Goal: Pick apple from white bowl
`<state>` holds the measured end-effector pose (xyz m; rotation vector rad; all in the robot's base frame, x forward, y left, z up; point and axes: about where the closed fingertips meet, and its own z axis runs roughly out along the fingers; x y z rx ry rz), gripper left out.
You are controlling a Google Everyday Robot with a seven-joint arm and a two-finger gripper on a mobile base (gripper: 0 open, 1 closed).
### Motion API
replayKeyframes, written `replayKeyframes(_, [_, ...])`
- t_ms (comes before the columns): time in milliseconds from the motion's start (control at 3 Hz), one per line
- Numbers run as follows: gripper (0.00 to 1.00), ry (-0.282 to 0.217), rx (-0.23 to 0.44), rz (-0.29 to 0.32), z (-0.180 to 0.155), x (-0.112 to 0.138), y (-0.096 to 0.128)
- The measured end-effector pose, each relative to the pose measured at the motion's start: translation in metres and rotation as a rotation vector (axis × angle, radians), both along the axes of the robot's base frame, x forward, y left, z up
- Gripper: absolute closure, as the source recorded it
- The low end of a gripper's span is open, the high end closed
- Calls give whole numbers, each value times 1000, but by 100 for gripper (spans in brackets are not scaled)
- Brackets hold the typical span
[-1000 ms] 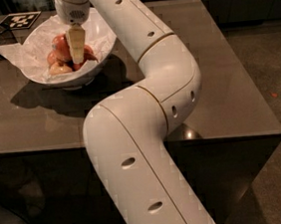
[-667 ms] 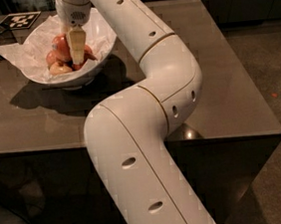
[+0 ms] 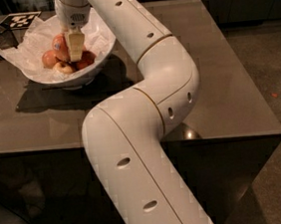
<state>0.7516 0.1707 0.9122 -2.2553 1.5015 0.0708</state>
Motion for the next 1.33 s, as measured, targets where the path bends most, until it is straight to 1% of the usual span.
replayKeyframes(333, [100, 6, 6, 1, 0, 1, -1])
replayKeyframes(667, [100, -23, 30, -6, 3, 8, 6])
replayKeyframes(1000, [100, -110, 37, -26, 39, 10, 11])
replayKeyframes(1333, [100, -158, 33, -29, 65, 4, 14])
